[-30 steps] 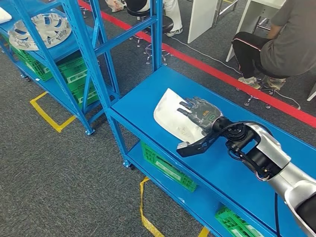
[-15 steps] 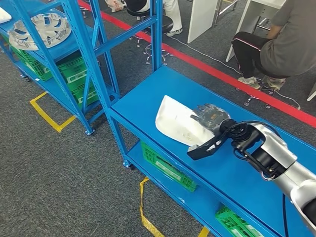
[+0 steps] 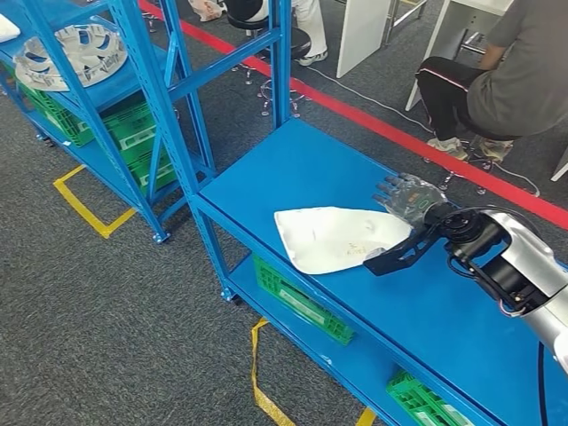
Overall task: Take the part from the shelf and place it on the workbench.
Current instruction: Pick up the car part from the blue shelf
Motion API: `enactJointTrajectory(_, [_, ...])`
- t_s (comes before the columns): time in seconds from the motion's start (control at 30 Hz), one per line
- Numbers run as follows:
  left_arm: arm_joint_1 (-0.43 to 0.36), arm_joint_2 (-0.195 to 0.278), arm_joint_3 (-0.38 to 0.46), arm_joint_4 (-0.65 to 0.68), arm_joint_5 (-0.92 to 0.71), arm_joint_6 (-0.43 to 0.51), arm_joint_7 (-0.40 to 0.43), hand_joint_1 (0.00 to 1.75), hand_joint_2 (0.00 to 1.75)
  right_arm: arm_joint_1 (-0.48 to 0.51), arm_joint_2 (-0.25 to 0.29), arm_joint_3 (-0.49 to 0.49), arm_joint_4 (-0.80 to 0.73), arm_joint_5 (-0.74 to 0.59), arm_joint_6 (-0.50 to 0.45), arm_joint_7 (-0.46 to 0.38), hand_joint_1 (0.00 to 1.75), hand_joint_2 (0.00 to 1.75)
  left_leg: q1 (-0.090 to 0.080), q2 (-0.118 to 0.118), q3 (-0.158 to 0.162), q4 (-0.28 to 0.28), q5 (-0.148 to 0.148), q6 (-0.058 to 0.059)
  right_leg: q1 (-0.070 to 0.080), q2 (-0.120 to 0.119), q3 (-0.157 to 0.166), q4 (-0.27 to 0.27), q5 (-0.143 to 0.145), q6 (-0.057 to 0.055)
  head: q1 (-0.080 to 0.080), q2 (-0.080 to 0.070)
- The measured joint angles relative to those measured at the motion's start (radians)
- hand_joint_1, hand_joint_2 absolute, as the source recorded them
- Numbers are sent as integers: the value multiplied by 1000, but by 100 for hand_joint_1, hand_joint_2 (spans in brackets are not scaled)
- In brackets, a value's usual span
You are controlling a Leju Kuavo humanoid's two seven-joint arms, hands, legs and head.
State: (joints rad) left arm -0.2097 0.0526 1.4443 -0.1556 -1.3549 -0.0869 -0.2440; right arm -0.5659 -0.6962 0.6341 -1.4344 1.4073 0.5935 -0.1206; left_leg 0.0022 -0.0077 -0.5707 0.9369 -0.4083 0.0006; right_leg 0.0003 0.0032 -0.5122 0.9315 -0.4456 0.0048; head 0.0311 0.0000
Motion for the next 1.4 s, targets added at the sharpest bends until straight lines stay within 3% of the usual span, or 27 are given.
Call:
enactJointTrajectory(0.73, [1,0,0,0,3,0,-10,0,0,-8,15,0,8,-66,-68,-22,0,175,0,-1,0,0,0,0,0,-1,1,0,0,0,0,0])
enactJointTrajectory(0.97, [-1,0,0,0,1,0,-10,0,0,15,47,15,20,-115,-49,-25,0,175,0,-1,0,-1,0,0,0,-1,1,0,0,0,0,0])
enactJointTrajectory(1.4, [-2,0,0,0,-9,0,-4,0,0,59,56,21,9,-213,28,-12,0,175,0,-1,0,-1,0,0,0,-1,0,0,-1,0,0,0])
